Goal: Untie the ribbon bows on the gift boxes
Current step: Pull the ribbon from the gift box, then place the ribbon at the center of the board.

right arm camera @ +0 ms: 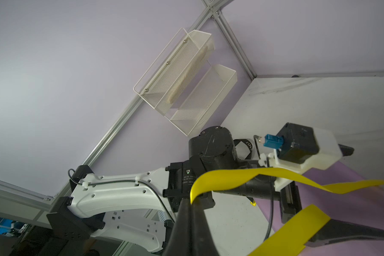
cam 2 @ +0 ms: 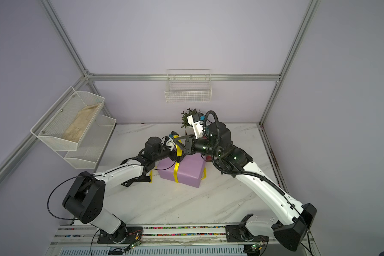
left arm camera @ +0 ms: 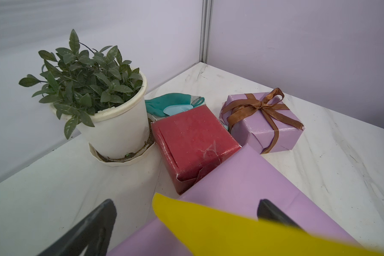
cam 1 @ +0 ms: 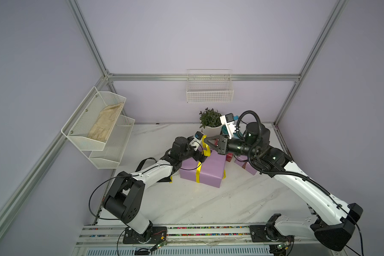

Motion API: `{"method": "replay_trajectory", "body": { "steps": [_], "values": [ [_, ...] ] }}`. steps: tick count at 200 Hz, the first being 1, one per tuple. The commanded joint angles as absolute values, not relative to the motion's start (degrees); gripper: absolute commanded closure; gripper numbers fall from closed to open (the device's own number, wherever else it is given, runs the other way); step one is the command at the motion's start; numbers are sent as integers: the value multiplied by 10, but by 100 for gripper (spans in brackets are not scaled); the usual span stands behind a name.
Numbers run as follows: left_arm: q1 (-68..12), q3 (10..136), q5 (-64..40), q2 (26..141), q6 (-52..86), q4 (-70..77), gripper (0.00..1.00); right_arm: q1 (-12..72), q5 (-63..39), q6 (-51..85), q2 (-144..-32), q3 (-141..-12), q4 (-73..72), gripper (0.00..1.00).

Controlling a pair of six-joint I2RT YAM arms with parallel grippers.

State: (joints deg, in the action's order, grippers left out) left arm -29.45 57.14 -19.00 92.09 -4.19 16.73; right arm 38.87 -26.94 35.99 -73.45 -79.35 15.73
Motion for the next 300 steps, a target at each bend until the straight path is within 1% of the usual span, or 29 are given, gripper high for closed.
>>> {"method": "replay_trajectory", "body": {
  "steps": [1,16,25,38,56,96,128,132,154,163,195,236,253,257,267,300],
  "values": [
    [-295,609,-186,928,-50,207,1,387,-297,384,-729,-788,125,100],
    [-295,616,-189,936,-51,213,1,387,-286,386,-723,-782,129,100],
    [-296,625,-194,945,-48,212,4,387,-280,389,-720,-780,130,100],
    [-296,638,-203,955,-43,206,13,387,-266,388,-716,-777,131,100],
    [-295,648,-218,960,-35,192,33,387,-251,383,-713,-778,133,100],
    [-295,617,-220,934,-29,172,47,382,-195,355,-713,-784,151,100],
    [-295,590,-240,915,-21,166,67,366,-128,348,-714,-783,159,100],
    [-295,589,-244,914,-20,164,68,363,-119,348,-714,-781,159,100],
    [-296,579,-257,914,-14,162,68,349,-78,338,-721,-782,158,100],
    [-295,576,-263,915,-13,162,70,341,-68,336,-727,-786,159,100],
    [-295,577,-280,920,-10,147,100,323,-48,321,-749,-799,156,100],
    [-295,577,-293,924,-8,144,100,307,-74,309,-782,-822,152,100],
    [-295,581,-295,926,-5,143,100,301,-82,306,-814,-836,156,100],
    [-296,582,-295,926,-4,142,100,299,-81,305,-817,-838,156,97],
    [-295,586,-300,926,0,140,100,290,-76,303,-833,-843,157,96],
    [-295,622,-347,942,9,82,100,246,-74,322,-903,-851,161,97]
  ]
}}
